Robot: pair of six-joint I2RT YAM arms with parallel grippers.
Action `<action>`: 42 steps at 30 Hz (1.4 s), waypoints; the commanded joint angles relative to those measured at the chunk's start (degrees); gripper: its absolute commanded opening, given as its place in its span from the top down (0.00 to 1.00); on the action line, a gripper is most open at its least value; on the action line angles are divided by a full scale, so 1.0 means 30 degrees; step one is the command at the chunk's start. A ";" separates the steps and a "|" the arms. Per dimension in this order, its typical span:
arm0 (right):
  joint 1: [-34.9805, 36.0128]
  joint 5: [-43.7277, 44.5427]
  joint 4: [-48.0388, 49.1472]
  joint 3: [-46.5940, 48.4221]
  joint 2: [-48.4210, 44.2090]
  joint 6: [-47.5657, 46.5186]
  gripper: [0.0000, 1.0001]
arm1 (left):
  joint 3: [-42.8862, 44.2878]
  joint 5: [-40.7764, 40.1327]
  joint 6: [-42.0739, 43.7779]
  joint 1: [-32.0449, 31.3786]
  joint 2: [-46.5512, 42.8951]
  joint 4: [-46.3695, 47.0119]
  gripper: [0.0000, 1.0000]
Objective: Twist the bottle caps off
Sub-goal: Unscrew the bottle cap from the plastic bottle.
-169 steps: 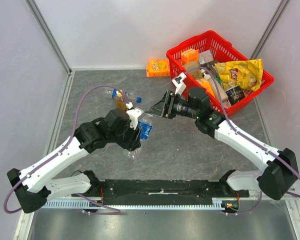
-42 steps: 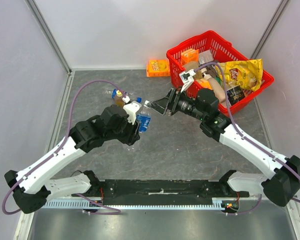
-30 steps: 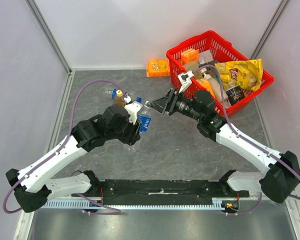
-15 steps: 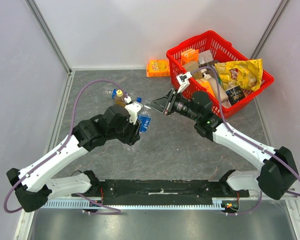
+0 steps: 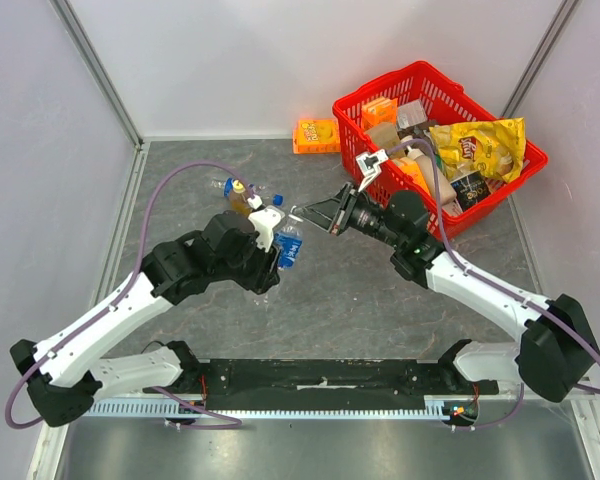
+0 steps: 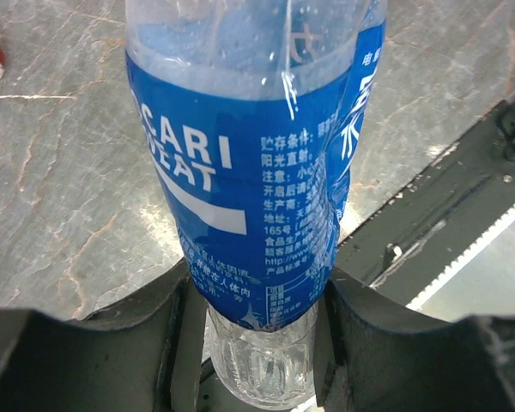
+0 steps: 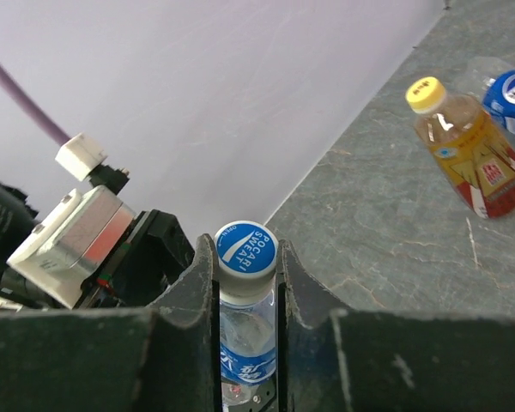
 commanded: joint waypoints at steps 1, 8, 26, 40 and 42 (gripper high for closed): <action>0.0064 -0.2127 0.4063 -0.0303 -0.0958 -0.0187 1.00 | -0.0033 0.2545 0.0603 -0.0003 -0.1310 0.1184 0.98; 0.0064 -0.3945 0.6673 -0.0655 -0.1660 -0.0507 1.00 | -0.0531 0.7553 0.0603 -0.0003 -0.2805 0.2708 0.98; 0.0122 -1.0831 1.7390 0.1102 -0.1837 0.5054 1.00 | -0.1849 1.7869 -0.1562 -0.0003 -0.4505 0.7920 0.98; 0.0123 -1.0774 1.8895 0.1659 -0.2218 0.6495 0.96 | -0.2933 1.9748 -0.3586 -0.0003 -0.4565 1.1968 0.98; 0.0123 -1.0599 1.7989 0.1688 -0.2364 0.6115 0.86 | -0.2993 1.9370 -0.3441 -0.0003 -0.4565 1.1735 0.98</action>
